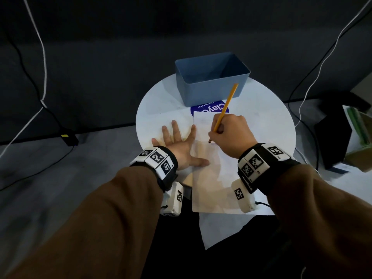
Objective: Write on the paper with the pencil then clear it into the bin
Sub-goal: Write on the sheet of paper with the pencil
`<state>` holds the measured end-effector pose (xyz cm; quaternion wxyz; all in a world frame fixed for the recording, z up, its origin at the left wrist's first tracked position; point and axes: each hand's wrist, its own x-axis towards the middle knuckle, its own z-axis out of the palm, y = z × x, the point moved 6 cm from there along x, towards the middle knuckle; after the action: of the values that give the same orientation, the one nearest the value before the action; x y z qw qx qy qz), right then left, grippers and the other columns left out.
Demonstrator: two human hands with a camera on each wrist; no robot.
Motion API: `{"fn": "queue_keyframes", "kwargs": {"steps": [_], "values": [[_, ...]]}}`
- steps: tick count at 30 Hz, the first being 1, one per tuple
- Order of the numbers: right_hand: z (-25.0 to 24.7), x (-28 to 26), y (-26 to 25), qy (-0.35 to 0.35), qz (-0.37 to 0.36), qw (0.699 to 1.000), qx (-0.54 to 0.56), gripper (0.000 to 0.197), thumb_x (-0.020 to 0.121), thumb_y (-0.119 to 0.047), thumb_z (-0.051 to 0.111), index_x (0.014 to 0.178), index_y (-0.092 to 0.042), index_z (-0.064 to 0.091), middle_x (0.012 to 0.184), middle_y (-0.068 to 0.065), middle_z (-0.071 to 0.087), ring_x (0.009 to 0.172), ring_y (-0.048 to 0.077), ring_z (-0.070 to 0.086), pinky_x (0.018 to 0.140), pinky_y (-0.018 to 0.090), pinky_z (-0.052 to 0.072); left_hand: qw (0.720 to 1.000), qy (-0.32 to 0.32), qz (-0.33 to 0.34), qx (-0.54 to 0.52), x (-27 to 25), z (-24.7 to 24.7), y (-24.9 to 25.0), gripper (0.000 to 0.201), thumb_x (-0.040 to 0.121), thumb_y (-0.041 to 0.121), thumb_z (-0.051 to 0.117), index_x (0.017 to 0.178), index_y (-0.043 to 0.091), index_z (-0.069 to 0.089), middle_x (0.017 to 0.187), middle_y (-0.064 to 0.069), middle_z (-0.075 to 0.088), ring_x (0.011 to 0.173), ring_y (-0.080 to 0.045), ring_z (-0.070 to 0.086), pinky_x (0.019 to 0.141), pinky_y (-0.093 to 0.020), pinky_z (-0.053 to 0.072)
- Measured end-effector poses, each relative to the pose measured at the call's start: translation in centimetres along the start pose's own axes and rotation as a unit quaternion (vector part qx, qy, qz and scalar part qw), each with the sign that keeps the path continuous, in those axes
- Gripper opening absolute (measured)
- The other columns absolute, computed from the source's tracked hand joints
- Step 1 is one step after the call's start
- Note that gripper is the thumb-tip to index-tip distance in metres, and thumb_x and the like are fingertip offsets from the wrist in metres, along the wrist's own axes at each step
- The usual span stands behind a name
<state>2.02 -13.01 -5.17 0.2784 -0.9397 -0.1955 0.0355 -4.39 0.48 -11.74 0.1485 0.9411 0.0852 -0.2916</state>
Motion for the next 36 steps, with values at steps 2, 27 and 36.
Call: {"fn": "queue_keyframes", "kwargs": {"steps": [2, 27, 36], "values": [[0.7, -0.2, -0.9, -0.025, -0.028, 0.999, 0.015, 0.013, 0.088, -0.015, 0.072, 0.077, -0.017, 0.065, 0.071, -0.004, 0.069, 0.072, 0.009, 0.064, 0.066, 0.019, 0.047, 1.0, 0.0, 0.0, 0.003, 0.1, 0.0, 0.1, 0.122, 0.073, 0.083, 0.057, 0.149, 0.041, -0.03, 0.15, -0.015, -0.047, 0.141, -0.045, -0.035, 0.111, -0.074, -0.006], [2.1, -0.6, -1.9, -0.042, -0.046, 0.997, 0.038, 0.014, 0.094, -0.023, 0.068, 0.082, -0.016, 0.065, 0.071, -0.003, 0.07, 0.072, 0.01, 0.066, 0.07, 0.026, 0.053, 1.0, 0.012, 0.005, -0.008, -0.2, 0.0, 0.2, 0.121, 0.074, 0.08, 0.059, 0.151, 0.041, -0.027, 0.152, -0.014, -0.045, 0.141, -0.044, -0.036, 0.112, -0.073, -0.007], [1.8, -0.4, -2.6, -0.033, -0.039, 0.998, 0.039, 0.021, 0.094, -0.021, 0.068, 0.075, -0.023, 0.059, 0.068, -0.008, 0.065, 0.065, 0.002, 0.06, 0.058, 0.011, 0.039, 1.0, 0.013, 0.015, -0.017, 0.5, 0.2, 0.0, 0.122, 0.073, 0.082, 0.059, 0.149, 0.045, -0.028, 0.148, -0.013, -0.05, 0.139, -0.045, -0.038, 0.11, -0.076, -0.005]]}}
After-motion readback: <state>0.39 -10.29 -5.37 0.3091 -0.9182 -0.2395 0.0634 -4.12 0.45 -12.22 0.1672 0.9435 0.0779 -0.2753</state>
